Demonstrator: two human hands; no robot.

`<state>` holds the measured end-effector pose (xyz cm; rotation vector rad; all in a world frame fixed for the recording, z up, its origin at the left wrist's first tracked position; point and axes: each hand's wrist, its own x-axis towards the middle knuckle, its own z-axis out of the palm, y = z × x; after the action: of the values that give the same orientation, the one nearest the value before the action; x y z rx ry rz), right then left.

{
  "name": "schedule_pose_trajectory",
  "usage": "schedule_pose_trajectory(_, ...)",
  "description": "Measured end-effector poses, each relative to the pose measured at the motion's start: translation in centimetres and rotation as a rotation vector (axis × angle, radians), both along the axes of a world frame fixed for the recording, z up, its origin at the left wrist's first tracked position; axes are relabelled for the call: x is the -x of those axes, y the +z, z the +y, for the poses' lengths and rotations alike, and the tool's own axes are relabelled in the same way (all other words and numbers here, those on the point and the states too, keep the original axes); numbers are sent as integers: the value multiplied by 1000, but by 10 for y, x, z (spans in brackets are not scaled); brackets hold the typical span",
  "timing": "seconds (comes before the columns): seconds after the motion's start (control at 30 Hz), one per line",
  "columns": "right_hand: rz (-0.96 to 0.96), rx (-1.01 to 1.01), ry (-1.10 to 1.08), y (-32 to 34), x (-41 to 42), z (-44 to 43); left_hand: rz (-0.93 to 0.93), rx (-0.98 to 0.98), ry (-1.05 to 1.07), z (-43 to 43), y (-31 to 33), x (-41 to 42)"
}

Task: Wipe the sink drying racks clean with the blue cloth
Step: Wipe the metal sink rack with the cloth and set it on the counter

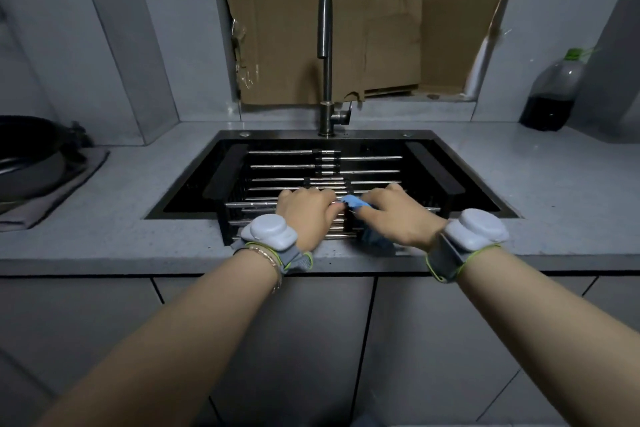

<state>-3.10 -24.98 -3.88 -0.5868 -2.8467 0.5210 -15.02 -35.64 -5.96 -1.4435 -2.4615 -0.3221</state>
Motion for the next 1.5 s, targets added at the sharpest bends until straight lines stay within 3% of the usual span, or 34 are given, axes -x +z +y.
schedule_pose_trajectory(0.1, -111, -301, -58, 4, -12, 15, -51, -11, -6, 1, -4, 2)
schedule_pose_trajectory(0.17, -163, -394, -122, 7, -19, 23, -63, -15, -11, 0, -5, 2)
schedule_pose_trajectory(0.3, -131, -346, -195, 5, -11, 17, -77, -29, 11, 2, -3, -1)
schedule_pose_trajectory(0.53, -8, -341, -97, -9, 14, -7, -82, -49, 41, -2, -5, 1)
schedule_pose_trajectory(0.73, -158, -615, -173, 6, -13, 11, -75, -54, 33, -4, -6, 0)
schedule_pose_trajectory(1.07, -203, -619, -386, -2, -19, 0, -78, -52, 69, -3, -6, -2)
schedule_pose_trajectory(1.3, 4, -411, -213, -11, 19, -34, -48, -49, 92, -5, -8, 2)
schedule_pose_trajectory(1.5, -62, -615, -202, -13, -13, -5, -74, -76, 66, -13, -9, 3)
